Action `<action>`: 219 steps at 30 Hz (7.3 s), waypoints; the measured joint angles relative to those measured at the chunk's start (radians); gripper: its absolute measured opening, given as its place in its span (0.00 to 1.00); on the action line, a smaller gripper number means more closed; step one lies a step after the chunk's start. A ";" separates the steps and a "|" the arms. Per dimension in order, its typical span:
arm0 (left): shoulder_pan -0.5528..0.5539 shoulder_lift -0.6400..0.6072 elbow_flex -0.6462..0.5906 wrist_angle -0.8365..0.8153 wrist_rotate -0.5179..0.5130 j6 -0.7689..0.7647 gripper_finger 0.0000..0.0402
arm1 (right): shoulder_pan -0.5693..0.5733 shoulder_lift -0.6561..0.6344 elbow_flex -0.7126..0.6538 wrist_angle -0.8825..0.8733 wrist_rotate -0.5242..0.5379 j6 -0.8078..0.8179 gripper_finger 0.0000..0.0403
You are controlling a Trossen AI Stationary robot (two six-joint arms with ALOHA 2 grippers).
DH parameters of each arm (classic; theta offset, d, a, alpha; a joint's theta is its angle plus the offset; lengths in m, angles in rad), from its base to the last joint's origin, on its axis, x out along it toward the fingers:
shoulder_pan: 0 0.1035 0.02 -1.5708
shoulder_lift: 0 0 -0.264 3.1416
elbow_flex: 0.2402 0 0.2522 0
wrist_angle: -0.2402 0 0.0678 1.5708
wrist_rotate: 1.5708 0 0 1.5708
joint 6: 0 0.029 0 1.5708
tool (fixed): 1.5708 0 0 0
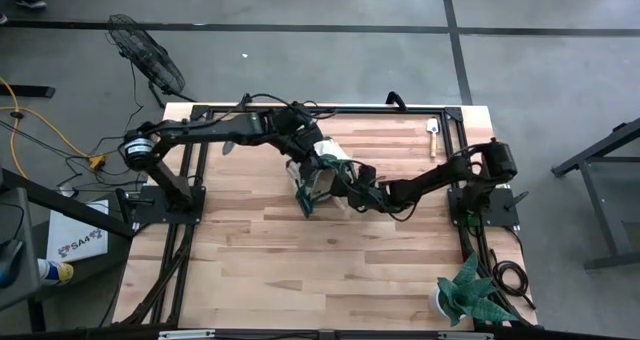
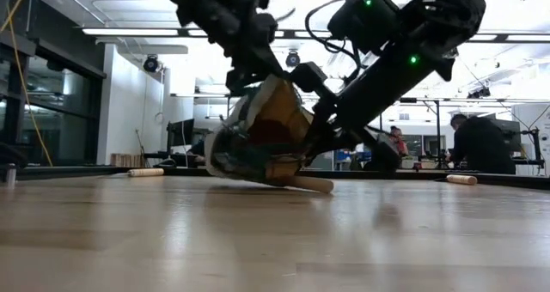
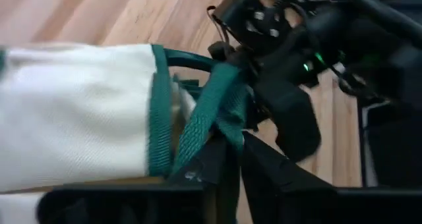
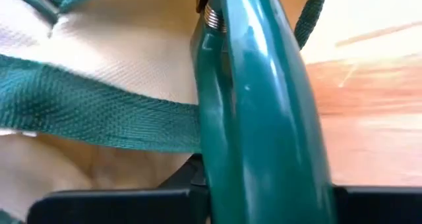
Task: Pick & Place Garden tools in Gardening bag
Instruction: Adjust the white gardening bag
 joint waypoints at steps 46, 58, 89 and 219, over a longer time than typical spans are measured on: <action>0.000 -0.372 0.000 -0.222 -0.263 0.083 0.65 | -0.314 -0.363 0.258 -0.794 -0.555 -0.712 0.12; 0.000 -0.372 0.000 -0.204 -0.256 0.066 0.65 | -0.317 -0.288 0.290 -0.800 -0.634 -0.770 0.11; 0.000 -0.372 0.000 -0.252 -0.249 0.076 0.65 | -0.258 0.053 0.843 -1.267 -0.625 -1.205 0.11; -0.002 -0.087 0.000 -0.240 -0.081 0.617 0.00 | -0.169 0.051 0.849 -1.228 -0.489 -1.317 0.40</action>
